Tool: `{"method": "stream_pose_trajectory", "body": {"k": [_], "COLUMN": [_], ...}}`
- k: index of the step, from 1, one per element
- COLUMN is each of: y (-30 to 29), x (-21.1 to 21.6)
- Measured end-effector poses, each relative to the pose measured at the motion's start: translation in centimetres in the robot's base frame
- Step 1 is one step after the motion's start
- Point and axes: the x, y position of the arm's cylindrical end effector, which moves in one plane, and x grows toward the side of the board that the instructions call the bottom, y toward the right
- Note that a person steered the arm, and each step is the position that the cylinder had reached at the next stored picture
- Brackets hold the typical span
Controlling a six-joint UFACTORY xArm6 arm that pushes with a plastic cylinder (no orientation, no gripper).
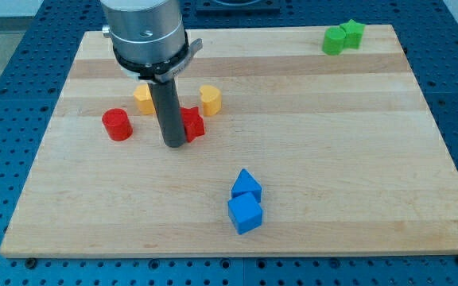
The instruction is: Push the red circle closer to the yellow hexagon
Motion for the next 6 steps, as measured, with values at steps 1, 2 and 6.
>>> {"method": "stream_pose_trajectory", "body": {"k": [1,2,6], "y": [-3.1,-8.1,-9.6], "x": [4.4,6.6,-1.0]}}
